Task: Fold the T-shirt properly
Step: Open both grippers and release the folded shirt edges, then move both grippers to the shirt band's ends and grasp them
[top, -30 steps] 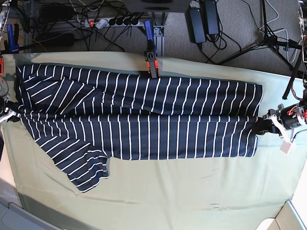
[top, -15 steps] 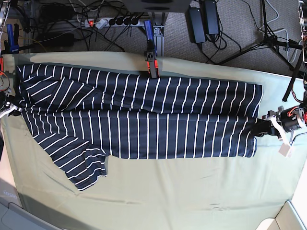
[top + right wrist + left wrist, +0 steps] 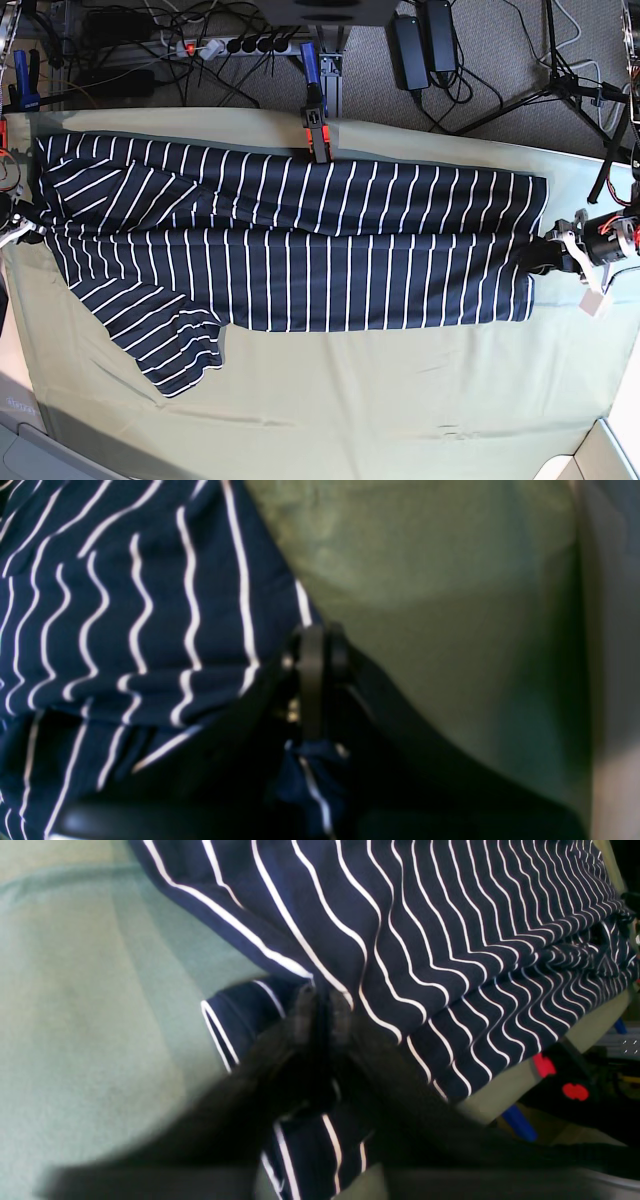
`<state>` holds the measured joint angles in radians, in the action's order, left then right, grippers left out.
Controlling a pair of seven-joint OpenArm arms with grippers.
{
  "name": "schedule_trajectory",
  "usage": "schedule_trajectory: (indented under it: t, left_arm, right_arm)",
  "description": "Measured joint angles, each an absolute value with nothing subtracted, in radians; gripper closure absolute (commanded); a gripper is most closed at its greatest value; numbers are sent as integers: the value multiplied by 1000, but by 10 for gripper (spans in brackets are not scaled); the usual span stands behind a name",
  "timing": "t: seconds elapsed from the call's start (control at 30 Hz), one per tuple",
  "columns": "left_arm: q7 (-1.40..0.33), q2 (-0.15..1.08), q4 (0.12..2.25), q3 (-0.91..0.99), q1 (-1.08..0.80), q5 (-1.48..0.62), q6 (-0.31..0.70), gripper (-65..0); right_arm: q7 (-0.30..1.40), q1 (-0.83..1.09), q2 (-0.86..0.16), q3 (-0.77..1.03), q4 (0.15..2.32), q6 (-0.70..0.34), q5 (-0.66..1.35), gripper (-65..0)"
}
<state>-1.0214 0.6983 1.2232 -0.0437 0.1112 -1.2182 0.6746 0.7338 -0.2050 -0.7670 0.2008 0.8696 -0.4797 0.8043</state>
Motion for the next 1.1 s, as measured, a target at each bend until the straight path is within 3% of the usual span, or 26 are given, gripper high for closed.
schedule_trajectory:
  t: [0.13, 0.2, 0.5, 0.77, 0.93, 1.1]
  left_arm:
    - [-986, 697, 1223, -39, 111, -1173, 675, -232]
    - [-944, 695, 1223, -7, 111, -1153, 675, -232]
    - [-907, 698, 1223, 137, 119, -1125, 675, -231]
    - [-924, 695, 1244, 136, 117, -1159, 675, -231]
    - [-943, 675, 1303, 136, 113, -1158, 675, -230]
    - [-958, 678, 1361, 135, 102, -1148, 675, -231]
  right_arm:
    - [712, -205, -767, 201, 870, -480, 795, -337]
    - [709, -205, -767, 201, 870, -480, 786, -398]
    - [656, -227, -766, 237, 870, -480, 784, -399]
    - [654, -440, -758, 318, 869, -481, 739, -399]
    - [645, -528, -695, 283, 867, -481, 645, -399]
    - [494, -541, -600, 179, 848, -480, 477, -399]
